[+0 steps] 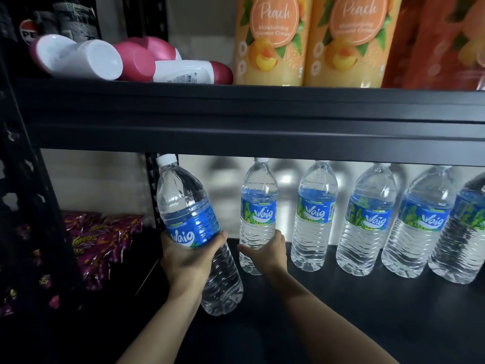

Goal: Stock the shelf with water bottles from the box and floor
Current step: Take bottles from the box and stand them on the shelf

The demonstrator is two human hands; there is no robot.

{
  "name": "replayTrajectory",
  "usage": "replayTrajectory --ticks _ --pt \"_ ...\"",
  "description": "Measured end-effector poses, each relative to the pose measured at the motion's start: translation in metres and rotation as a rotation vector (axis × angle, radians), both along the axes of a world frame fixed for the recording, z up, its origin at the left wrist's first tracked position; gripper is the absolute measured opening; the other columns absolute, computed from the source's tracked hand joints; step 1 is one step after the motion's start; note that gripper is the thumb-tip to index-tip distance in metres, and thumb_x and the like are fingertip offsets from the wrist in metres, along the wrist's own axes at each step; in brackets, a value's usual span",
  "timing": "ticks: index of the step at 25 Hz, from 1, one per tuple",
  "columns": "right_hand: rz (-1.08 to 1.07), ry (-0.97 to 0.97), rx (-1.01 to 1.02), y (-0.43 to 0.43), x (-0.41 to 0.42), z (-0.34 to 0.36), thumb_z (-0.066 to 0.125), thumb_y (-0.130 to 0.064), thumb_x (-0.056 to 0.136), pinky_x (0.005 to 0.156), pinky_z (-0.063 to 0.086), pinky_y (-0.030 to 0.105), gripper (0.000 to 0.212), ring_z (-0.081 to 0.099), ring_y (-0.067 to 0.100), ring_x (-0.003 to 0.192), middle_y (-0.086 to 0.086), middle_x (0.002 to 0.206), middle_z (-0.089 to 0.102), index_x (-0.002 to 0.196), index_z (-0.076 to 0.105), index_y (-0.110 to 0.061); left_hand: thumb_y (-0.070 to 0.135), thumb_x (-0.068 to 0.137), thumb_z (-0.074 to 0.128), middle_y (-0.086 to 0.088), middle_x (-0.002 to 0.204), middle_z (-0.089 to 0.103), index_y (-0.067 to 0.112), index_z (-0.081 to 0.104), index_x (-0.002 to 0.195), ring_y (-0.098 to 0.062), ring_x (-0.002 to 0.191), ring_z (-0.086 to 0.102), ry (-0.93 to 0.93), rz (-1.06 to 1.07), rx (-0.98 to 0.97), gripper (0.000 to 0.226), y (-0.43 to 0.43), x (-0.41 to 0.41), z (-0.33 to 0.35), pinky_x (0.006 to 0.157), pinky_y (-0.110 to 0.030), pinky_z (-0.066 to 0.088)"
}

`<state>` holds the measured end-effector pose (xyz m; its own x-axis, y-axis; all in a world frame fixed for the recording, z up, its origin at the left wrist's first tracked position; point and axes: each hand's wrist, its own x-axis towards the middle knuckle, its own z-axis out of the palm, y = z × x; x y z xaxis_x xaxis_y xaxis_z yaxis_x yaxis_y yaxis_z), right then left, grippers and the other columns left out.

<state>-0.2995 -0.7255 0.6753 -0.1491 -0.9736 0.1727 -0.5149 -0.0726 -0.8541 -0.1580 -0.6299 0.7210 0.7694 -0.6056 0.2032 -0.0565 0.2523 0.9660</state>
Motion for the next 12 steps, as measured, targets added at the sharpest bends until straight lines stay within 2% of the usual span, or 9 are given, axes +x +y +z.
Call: replayTrajectory --ticks 3,7,10,12 --pt "-0.035 0.000 -0.005 -0.008 0.008 0.001 0.089 -0.046 0.060 0.096 0.045 0.037 0.092 0.052 0.025 0.119 0.005 0.129 0.047 0.128 0.040 -0.008 0.020 0.047 0.098 0.001 0.091 0.070 0.017 0.058 0.107 -0.015 0.076 0.068 -0.022 0.014 0.017 0.072 -0.002 -0.001 0.000 0.075 -0.028 0.053" --pt "-0.034 -0.019 0.010 -0.014 0.007 0.002 0.089 -0.045 0.061 0.093 0.045 0.037 0.091 0.052 0.025 0.118 0.004 0.129 0.047 0.128 0.040 -0.008 0.029 0.042 0.099 0.000 0.095 0.072 0.020 0.057 0.106 -0.019 0.080 0.071 -0.015 0.038 0.051 0.077 -0.006 0.004 -0.004 0.080 -0.039 0.059" --pt "-0.043 -0.017 0.020 -0.017 0.008 -0.001 0.088 -0.047 0.059 0.094 0.046 0.039 0.092 0.053 0.025 0.117 0.003 0.128 0.047 0.127 0.040 -0.010 0.040 0.033 0.094 0.001 0.093 0.073 0.021 0.059 0.105 -0.018 0.079 0.071 0.002 0.044 0.031 0.082 -0.009 0.006 -0.004 0.079 -0.041 0.060" --pt "-0.033 -0.013 0.021 -0.018 0.009 -0.002 0.088 -0.047 0.060 0.096 0.046 0.039 0.093 0.051 0.025 0.119 0.004 0.128 0.046 0.129 0.038 -0.009 0.038 0.035 0.095 0.001 0.093 0.073 0.021 0.059 0.106 -0.018 0.078 0.072 0.000 0.036 0.022 0.081 -0.011 0.007 -0.003 0.079 -0.041 0.060"
